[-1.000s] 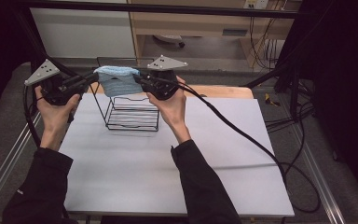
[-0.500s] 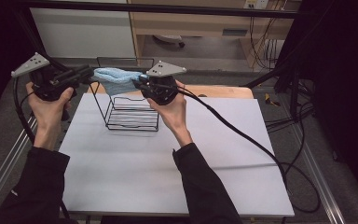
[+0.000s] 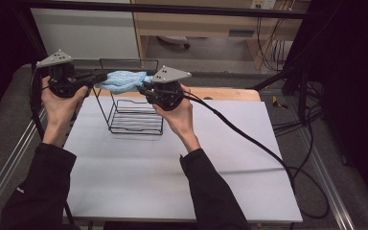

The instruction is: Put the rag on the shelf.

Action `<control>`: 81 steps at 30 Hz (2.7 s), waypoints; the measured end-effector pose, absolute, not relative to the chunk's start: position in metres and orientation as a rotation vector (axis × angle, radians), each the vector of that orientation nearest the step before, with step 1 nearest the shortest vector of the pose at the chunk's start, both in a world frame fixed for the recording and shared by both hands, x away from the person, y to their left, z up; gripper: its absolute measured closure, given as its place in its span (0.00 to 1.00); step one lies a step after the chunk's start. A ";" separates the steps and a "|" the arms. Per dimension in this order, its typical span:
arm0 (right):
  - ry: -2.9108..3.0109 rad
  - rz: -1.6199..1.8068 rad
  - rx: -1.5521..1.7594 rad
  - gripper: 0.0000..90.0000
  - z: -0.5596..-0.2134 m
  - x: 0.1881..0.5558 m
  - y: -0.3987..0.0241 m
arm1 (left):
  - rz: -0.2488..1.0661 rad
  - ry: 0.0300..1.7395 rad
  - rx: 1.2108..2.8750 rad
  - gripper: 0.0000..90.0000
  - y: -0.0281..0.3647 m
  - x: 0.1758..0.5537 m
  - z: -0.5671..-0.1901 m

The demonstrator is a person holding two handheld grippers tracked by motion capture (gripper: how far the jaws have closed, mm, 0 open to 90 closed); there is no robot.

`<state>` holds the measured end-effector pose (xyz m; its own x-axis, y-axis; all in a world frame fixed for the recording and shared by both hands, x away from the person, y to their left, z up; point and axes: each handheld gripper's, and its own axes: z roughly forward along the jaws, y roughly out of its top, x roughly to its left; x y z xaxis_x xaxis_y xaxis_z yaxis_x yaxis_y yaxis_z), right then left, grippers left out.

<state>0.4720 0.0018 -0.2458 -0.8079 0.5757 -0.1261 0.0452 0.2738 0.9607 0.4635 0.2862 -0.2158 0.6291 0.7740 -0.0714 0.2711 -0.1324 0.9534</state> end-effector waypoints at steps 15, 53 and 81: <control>2.103 1.653 0.582 0.62 -0.238 0.463 -0.003 | 0.563 0.830 1.782 1.00 0.284 0.455 -0.241; 2.188 1.547 0.695 0.88 -0.263 0.476 0.014 | 0.543 0.875 1.731 0.93 0.288 0.459 -0.262; 2.118 1.645 0.698 0.65 -0.233 0.466 -0.007 | 0.597 0.834 1.701 0.75 0.286 0.445 -0.227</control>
